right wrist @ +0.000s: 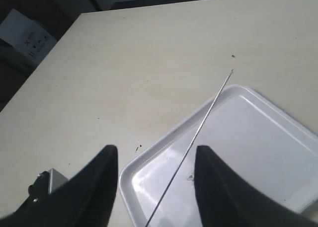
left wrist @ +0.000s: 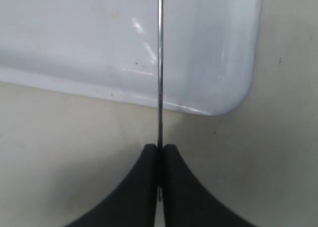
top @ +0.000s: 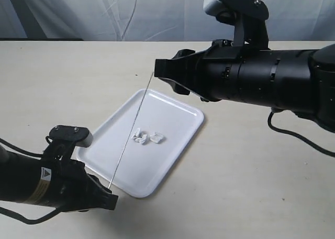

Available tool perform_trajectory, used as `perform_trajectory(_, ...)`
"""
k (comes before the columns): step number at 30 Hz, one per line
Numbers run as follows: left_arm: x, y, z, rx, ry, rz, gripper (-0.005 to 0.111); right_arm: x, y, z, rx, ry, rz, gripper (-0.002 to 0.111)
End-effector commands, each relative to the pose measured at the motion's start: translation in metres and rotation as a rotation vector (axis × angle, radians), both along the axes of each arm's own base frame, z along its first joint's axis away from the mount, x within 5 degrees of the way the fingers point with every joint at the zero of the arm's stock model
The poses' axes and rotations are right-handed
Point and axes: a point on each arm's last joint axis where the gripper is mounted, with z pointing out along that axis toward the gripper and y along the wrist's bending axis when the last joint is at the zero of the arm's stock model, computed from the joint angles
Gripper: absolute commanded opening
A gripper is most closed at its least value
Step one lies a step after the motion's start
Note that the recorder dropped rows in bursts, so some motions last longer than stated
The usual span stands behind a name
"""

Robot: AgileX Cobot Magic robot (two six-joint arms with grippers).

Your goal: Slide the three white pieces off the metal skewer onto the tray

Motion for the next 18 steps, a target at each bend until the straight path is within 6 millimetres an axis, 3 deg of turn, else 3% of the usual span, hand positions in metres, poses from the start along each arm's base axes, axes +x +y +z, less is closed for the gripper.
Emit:
perform_trajectory(1,0.004,-0.005,0.004,-0.02,-0.011,-0.013,0.002,-0.005,-0.001,0.007,0.035,-0.002,0.029,0.046)
perform_trajectory(10,0.009,-0.002,0.004,0.014,-0.048,0.017,0.031,-0.014,-0.007,0.024,0.085,-0.04,0.047,0.046)
perform_trajectory(18,0.013,0.003,0.02,0.028,-0.171,0.036,0.039,-0.021,-0.014,0.037,0.027,-0.167,0.103,0.046)
